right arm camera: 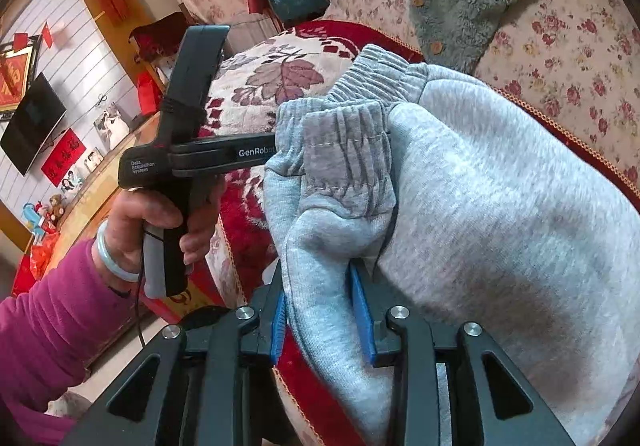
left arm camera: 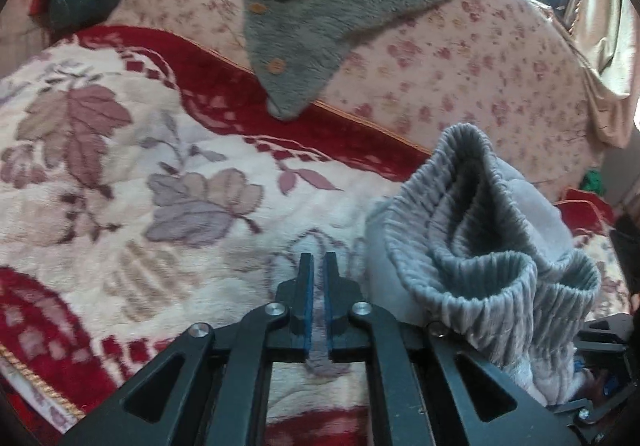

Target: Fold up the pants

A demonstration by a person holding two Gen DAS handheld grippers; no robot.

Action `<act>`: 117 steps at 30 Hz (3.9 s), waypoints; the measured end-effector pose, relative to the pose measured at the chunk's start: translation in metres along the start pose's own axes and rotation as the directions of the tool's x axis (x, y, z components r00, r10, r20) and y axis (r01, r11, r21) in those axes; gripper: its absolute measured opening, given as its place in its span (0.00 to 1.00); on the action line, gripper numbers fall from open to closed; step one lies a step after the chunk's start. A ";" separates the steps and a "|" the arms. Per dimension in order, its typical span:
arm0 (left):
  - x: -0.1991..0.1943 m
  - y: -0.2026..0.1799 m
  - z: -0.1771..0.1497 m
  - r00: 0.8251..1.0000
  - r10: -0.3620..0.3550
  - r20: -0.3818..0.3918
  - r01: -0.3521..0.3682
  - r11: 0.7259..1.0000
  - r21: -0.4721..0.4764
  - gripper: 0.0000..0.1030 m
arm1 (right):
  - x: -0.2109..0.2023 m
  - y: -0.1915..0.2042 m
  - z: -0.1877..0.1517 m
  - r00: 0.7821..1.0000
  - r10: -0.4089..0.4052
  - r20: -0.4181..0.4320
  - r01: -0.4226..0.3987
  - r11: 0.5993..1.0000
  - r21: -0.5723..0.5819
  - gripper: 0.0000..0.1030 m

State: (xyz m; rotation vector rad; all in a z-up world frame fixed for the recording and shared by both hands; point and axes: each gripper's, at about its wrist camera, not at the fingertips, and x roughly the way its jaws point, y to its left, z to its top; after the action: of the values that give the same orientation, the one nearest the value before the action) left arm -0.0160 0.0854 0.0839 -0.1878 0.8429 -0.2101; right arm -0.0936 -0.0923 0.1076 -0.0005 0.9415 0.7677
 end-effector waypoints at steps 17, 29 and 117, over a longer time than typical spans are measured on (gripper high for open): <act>-0.044 -0.013 -0.002 0.991 0.112 0.072 -0.112 0.994 -0.015 0.59 | -0.035 0.021 -0.003 0.977 0.193 0.086 -0.194 0.981 0.003 0.73; -0.098 -0.051 0.006 0.988 0.008 0.151 -0.004 0.999 -0.033 0.71 | -0.114 -0.013 -0.026 0.955 0.174 0.240 -0.195 0.978 0.070 0.81; -0.091 -0.105 -0.068 0.976 -0.057 0.210 0.056 0.998 0.011 0.95 | 0.021 -0.067 0.087 0.935 -0.354 0.019 0.352 0.921 -0.167 0.39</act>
State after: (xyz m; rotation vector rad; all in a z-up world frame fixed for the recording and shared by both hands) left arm -0.1378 0.0021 0.1309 -0.2250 0.6275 -0.2411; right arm 0.0166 -0.1021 0.1243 -0.3166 0.8540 0.5078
